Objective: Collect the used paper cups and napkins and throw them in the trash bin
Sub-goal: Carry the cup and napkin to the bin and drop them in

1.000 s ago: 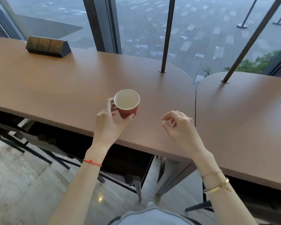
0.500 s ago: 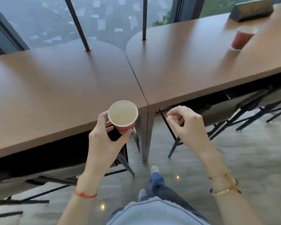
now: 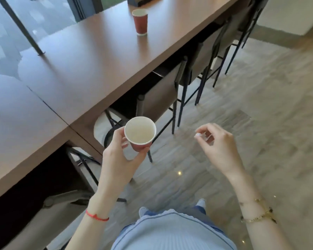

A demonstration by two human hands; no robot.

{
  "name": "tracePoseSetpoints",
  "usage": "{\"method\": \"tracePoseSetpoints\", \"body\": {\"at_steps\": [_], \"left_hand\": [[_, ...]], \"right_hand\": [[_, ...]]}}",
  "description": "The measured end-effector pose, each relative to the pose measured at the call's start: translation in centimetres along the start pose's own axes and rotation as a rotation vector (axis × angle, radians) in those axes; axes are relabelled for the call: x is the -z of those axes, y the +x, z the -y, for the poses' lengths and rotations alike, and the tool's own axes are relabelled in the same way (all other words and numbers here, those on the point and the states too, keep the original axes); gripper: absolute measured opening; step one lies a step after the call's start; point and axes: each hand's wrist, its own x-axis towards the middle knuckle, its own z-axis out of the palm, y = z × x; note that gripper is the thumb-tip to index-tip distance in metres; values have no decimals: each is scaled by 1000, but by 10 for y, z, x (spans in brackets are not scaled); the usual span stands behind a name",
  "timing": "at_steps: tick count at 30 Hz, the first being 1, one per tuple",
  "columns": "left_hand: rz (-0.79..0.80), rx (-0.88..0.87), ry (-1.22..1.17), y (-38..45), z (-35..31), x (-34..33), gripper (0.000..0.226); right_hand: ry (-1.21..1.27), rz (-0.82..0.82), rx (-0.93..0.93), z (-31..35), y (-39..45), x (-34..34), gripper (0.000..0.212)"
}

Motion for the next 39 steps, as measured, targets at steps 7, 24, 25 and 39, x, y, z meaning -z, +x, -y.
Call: {"method": "tracePoseSetpoints", "body": {"at_steps": [7,24,25,39], "left_hand": [[183,-178,-99,22,-83,-116,58],[642,-426,-235,31,-286,-409,60],[670,-444,-235,33,-297,-425,59],[955,-682,-280,92,-482,-697,64]], "right_hand": [[-83,-190,-164,-92,-40,101,10],[-226,-572,-596,-282,-151,309,13],[-228,-588,-627,-292,-155,316,13],[-330,-827,-894,-477,-129,468,11]]}}
